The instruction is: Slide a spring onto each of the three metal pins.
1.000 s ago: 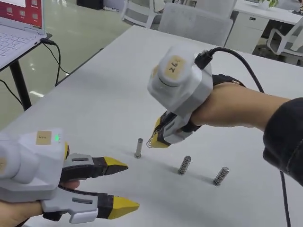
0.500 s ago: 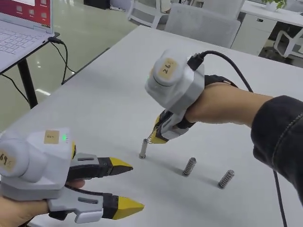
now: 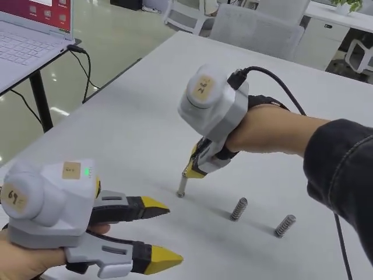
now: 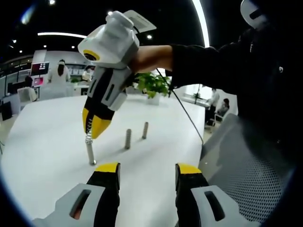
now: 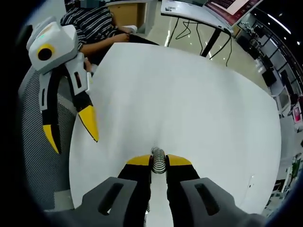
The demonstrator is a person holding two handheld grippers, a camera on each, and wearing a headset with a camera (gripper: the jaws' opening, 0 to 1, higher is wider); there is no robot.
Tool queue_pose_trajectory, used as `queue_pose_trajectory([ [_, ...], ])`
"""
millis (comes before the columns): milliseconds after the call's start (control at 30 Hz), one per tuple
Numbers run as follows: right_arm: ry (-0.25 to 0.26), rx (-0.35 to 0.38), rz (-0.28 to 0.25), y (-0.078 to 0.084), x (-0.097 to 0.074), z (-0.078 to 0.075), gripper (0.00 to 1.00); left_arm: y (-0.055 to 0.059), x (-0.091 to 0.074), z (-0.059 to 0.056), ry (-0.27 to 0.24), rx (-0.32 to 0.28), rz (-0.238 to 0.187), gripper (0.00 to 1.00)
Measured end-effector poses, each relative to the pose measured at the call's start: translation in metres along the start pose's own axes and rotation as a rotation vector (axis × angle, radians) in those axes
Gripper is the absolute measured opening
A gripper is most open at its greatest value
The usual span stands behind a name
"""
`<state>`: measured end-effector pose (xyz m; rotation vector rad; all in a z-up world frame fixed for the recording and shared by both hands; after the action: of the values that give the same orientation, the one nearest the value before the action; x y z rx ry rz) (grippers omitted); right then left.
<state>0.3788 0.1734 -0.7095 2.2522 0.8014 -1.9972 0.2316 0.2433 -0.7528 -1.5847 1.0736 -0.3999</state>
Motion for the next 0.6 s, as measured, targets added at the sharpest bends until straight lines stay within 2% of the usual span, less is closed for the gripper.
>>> queue_pose_trajectory([
  [333, -0.029, 0.008, 0.026, 0.002, 0.013, -0.004, 0.08, 0.0, -0.001, 0.0, 0.001, -0.003, -0.005, 0.4],
  [600, -0.041, 0.028, 0.023, 0.001, 0.019, -0.009, 0.09, 0.0, -0.001, 0.0, 0.0, -0.002, -0.006, 0.4],
])
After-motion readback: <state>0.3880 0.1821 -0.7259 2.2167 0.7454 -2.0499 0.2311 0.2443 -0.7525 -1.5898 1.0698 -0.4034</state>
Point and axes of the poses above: the centre of the closed fingertips' face, and the gripper's own axes: x roughly forward along the fingers, z roughly to its left, y roughly out of its underside, the point moved 9 cm from there along -x, roughly backward along the fingers, and after that the axes turned 10 degrees about -x, right-handed, at the moved point
